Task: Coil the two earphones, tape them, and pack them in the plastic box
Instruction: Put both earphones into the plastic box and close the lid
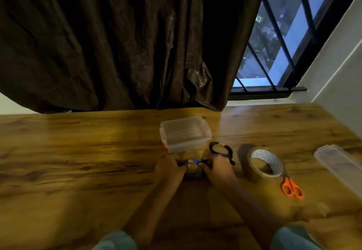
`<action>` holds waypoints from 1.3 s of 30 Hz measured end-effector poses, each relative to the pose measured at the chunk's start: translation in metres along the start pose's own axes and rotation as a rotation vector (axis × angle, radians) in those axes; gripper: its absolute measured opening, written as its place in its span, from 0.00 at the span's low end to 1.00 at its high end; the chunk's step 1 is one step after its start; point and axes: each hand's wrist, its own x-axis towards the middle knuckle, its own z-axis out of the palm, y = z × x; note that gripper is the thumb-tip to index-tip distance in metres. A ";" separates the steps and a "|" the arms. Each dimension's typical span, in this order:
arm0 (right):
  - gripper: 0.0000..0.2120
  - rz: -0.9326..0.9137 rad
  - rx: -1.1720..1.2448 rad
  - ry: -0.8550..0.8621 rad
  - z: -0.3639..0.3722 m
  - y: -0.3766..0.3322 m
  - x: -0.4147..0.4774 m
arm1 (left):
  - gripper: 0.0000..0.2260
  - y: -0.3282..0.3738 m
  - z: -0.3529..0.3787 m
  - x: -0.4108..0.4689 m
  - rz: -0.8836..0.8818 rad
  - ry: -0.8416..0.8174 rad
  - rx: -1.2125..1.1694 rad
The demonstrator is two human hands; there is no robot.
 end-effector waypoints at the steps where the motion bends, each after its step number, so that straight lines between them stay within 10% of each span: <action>1: 0.11 0.022 0.015 0.001 0.000 -0.003 0.000 | 0.11 0.002 0.001 -0.004 0.048 0.011 0.068; 15: 0.04 -0.048 0.403 0.218 -0.057 -0.047 -0.001 | 0.06 0.029 -0.052 0.012 0.288 0.224 -0.027; 39: 0.12 0.094 -0.153 -0.107 -0.033 -0.072 0.098 | 0.14 0.056 -0.019 0.102 0.150 -0.071 0.606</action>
